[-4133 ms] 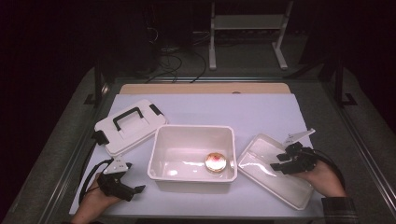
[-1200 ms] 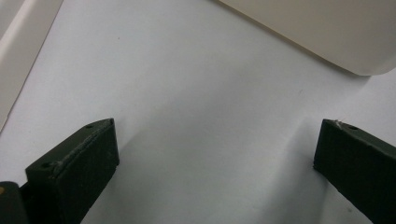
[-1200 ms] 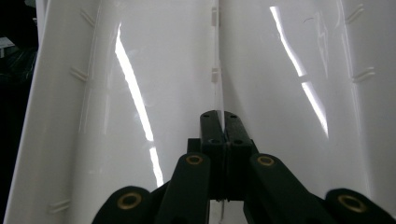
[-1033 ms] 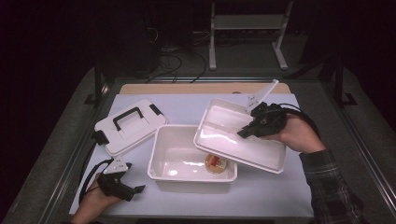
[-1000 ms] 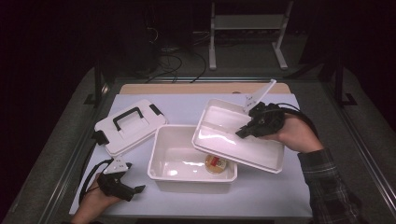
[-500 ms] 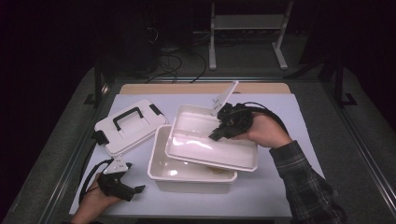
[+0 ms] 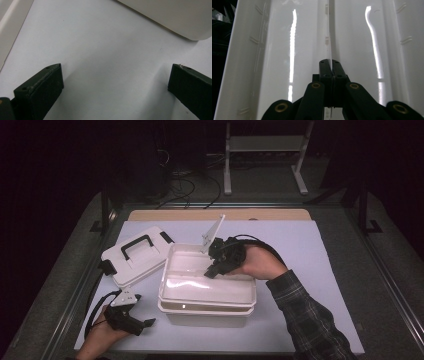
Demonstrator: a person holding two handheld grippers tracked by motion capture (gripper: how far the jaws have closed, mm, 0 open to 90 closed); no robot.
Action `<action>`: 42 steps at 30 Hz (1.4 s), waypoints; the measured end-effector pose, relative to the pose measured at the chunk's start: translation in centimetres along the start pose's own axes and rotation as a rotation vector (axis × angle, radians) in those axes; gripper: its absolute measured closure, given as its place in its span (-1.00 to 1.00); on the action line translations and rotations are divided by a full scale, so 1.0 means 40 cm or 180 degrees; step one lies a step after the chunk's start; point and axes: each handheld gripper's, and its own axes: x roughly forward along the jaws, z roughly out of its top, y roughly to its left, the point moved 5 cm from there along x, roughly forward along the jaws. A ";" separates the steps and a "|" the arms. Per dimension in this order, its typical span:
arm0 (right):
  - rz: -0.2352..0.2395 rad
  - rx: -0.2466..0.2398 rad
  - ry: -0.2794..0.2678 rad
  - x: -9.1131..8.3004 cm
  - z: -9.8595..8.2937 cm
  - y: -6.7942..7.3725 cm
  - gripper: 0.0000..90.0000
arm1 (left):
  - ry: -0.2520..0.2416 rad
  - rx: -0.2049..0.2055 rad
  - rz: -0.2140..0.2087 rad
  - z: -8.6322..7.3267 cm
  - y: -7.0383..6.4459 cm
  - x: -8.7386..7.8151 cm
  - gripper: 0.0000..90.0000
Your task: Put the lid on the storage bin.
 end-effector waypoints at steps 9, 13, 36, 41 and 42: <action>0.0063 -0.0012 0.0082 0.041 -0.001 -0.001 0.98 | 0.0001 0.0002 0.0000 0.000 0.000 0.000 -1.00; 0.0086 0.0008 0.0070 0.047 -0.008 -0.002 0.98 | 0.0000 0.0000 0.0001 0.000 0.000 0.000 -1.00; 0.0002 0.0030 0.0103 0.069 -0.019 -0.005 0.64 | -0.0002 0.0002 0.0003 0.000 0.000 0.000 -1.00; -0.0151 0.0074 -0.0038 0.043 -0.022 -0.013 0.21 | -0.0004 0.0000 0.0002 0.000 0.000 0.000 -1.00; -0.0223 0.0079 -0.0089 0.034 -0.023 -0.016 0.10 | -0.0002 0.0002 0.0002 0.000 0.000 0.000 -1.00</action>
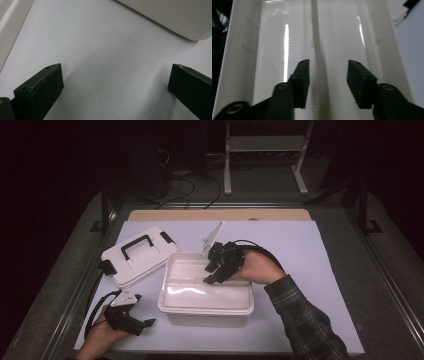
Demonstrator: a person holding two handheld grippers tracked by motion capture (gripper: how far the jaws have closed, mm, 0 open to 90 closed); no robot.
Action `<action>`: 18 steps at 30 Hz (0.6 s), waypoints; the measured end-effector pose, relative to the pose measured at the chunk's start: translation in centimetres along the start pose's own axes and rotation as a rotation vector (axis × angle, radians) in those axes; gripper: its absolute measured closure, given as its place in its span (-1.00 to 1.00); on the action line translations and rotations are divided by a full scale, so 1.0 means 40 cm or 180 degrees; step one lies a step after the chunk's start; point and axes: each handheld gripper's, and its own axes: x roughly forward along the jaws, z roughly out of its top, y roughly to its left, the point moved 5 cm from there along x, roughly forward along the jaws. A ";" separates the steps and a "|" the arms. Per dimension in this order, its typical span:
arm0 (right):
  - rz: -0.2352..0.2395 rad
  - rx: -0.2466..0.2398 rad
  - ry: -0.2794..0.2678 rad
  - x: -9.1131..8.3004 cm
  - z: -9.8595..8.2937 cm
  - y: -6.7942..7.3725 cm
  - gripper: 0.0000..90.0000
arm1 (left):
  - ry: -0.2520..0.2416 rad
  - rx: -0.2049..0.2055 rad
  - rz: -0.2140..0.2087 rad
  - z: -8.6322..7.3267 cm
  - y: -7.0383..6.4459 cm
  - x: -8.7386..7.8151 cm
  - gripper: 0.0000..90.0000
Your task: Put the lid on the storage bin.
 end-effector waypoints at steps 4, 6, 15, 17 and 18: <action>-0.0269 0.0172 -0.0189 -0.050 -0.024 -0.013 -0.19 | 0.0000 0.0000 0.0001 0.000 0.000 0.000 -1.00; -0.0271 0.0233 -0.0208 -0.058 -0.034 -0.015 -0.23 | 0.0000 0.0000 0.0000 0.000 0.000 0.000 -1.00; -0.0567 0.0578 -0.0307 -0.116 -0.129 -0.036 -0.46 | -0.0001 -0.0003 0.0000 0.000 0.000 0.000 -1.00; -0.0636 0.0671 -0.0360 -0.131 -0.151 -0.039 -0.50 | 0.0001 -0.0001 0.0000 0.000 0.000 0.000 -1.00; -0.0714 0.0722 -0.0391 -0.144 -0.174 -0.041 -0.54 | 0.0001 -0.0002 -0.0001 0.000 0.000 0.000 -1.00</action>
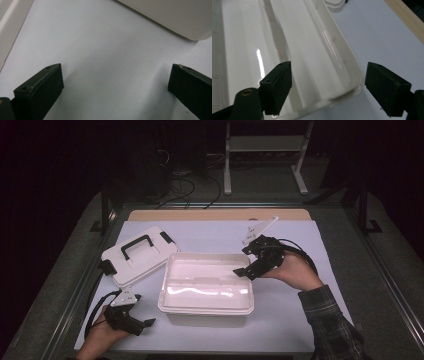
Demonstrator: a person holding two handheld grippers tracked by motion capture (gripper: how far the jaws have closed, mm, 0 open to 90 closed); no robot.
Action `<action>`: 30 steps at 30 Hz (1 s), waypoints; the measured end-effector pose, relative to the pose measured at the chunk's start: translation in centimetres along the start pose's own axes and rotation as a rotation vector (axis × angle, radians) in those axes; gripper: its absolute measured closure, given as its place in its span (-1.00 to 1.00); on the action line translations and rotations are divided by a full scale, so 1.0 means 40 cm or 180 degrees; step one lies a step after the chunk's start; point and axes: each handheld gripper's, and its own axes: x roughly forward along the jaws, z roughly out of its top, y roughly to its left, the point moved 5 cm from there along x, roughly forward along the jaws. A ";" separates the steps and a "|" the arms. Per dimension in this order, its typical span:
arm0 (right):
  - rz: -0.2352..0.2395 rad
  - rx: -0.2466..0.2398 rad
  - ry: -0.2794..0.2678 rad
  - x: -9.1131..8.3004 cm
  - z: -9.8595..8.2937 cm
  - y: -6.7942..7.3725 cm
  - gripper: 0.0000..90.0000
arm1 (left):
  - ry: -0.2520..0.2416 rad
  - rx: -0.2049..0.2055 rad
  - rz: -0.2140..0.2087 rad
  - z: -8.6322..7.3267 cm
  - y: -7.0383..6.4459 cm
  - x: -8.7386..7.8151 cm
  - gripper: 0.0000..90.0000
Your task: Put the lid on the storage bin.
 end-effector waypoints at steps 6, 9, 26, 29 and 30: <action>-0.0144 0.0157 -0.0053 -0.028 -0.046 -0.020 -0.64 | 0.0001 0.0000 -0.0001 0.000 0.000 0.000 -1.00; -0.0193 0.0247 -0.0091 -0.043 -0.078 -0.030 -0.67 | 0.0001 -0.0001 -0.0001 0.000 0.000 0.000 -1.00; -0.0646 0.0806 -0.0098 -0.015 -0.275 -0.070 -0.87 | -0.0004 -0.0002 0.0008 0.000 -0.001 0.000 -1.00; -0.0735 0.0886 -0.0104 -0.002 -0.300 -0.076 -0.87 | 0.0003 0.0002 0.0007 0.001 0.000 0.000 -1.00; -0.0756 0.0918 -0.0086 0.003 -0.310 -0.079 -0.90 | 0.0006 0.0001 0.0007 0.001 -0.001 0.000 -1.00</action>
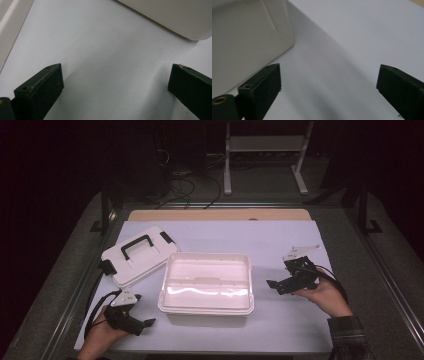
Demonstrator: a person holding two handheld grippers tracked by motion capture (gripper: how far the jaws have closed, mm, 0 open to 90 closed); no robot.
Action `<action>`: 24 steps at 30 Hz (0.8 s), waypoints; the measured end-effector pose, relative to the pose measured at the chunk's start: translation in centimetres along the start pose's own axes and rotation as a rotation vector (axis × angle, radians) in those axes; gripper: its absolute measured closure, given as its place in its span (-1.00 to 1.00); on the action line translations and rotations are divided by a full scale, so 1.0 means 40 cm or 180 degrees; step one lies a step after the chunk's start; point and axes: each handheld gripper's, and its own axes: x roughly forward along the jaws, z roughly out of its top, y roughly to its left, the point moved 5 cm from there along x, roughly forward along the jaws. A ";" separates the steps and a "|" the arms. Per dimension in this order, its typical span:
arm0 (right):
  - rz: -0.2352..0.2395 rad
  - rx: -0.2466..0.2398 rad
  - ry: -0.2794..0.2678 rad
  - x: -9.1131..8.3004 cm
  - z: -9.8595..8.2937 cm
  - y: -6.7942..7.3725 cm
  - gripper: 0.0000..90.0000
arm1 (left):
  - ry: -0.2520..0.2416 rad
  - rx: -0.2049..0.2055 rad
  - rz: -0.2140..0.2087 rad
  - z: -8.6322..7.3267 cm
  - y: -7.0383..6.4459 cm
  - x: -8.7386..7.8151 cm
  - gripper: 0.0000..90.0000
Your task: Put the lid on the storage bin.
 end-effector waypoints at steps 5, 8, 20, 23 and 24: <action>-0.0172 0.0147 0.0044 0.029 -0.055 -0.016 -0.94 | 0.0020 -0.0061 -0.0018 0.005 0.001 -0.002 -1.00; -0.0198 0.0264 0.0088 0.045 -0.087 -0.018 -0.94 | 0.0054 -0.0085 -0.0043 0.015 0.003 -0.012 -1.00; -0.0485 0.0406 0.0291 0.093 -0.151 -0.019 -0.96 | 0.0149 -0.0181 0.0010 0.071 0.048 -0.055 -0.88; -0.0493 0.0428 0.0294 0.093 -0.152 -0.018 -0.96 | 0.0149 -0.0173 0.0032 0.091 0.062 -0.063 -0.87; -0.0486 0.0454 0.0293 0.093 -0.153 -0.019 -0.96 | 0.0157 -0.0169 0.0044 0.099 0.068 -0.067 -0.87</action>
